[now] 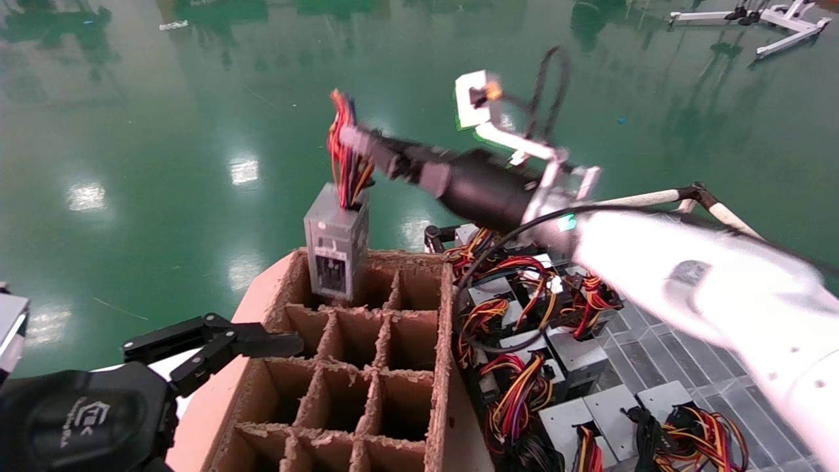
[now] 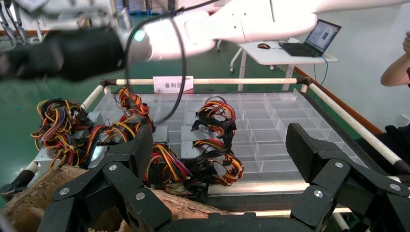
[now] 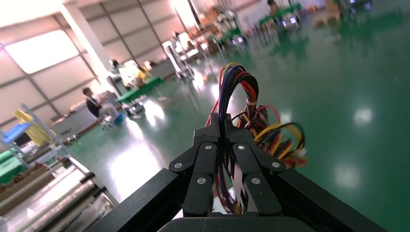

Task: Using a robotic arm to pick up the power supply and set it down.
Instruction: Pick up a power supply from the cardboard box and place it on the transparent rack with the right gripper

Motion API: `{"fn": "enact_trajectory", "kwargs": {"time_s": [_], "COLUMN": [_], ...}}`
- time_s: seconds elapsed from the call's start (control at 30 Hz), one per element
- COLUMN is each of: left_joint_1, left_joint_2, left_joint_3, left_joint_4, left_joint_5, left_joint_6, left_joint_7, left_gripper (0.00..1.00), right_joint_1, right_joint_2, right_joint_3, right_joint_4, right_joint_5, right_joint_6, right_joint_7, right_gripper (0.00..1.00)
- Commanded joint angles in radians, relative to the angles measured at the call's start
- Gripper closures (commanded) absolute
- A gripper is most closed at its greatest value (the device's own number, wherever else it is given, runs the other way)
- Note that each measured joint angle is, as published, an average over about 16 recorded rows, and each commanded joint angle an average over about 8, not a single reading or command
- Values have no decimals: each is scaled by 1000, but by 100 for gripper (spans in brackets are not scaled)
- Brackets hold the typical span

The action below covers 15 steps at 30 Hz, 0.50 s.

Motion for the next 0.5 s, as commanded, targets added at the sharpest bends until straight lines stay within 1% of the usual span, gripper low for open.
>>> {"fn": "enact_trajectory", "kwargs": {"time_s": [0.03,0.27,0.4,0.5], "left_joint_1": [0,0,0,0], "left_joint_2": [0,0,0,0], "left_joint_3": [0,0,1,1], "left_joint_4": [0,0,0,0], "left_joint_5": [0,0,0,0], "left_joint_6": [0,0,0,0], "left_joint_7": [0,0,0,0], "left_gripper": [0,0,0,0], "right_joint_1": [13,61,82,96], "right_joint_2": [23,154,232,288], "right_joint_3": [16,35,37,39], "right_joint_4": [-21,-97,-141,-176], "right_joint_5": [18,32,30,31], "right_joint_6": [-69,-242,-321,-364], "right_joint_7": [-8,-19,-18,-14], "right_gripper": [100,100,100,100]}}
